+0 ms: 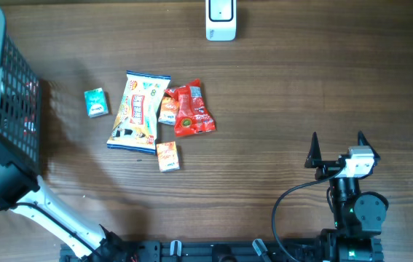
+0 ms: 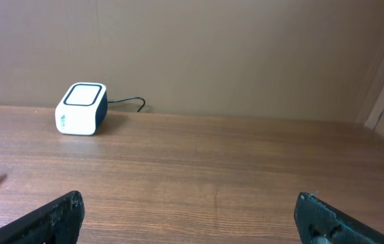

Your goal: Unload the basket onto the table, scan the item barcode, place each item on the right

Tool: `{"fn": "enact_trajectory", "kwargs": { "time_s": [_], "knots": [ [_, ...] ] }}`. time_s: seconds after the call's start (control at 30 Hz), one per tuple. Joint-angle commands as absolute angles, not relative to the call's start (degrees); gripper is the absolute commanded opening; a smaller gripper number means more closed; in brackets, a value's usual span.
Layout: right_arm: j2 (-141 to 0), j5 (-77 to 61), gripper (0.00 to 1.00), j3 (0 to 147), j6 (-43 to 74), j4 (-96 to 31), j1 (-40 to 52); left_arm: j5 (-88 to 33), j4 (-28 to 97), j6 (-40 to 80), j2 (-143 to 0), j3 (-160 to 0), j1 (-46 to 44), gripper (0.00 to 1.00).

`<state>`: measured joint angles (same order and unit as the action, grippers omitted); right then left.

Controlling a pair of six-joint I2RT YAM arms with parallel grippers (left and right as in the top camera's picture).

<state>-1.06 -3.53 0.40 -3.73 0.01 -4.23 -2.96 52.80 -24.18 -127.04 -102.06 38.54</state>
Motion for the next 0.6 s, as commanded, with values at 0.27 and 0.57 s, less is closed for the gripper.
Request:
{"fn": "enact_trajectory", "kwargs": {
  "time_s": [0.27, 0.57],
  "knots": [
    [-0.82, -2.98, 1.00, 0.30, -2.90, 0.10, -4.51, 11.68, 50.98, -17.32, -127.17, -101.21, 37.76, 0.56],
    [-0.82, -2.98, 1.00, 0.30, -2.87, 0.12, -4.51, 8.36, 50.96, -16.95, -125.49, -103.44, 37.71, 0.57]
  ]
}}
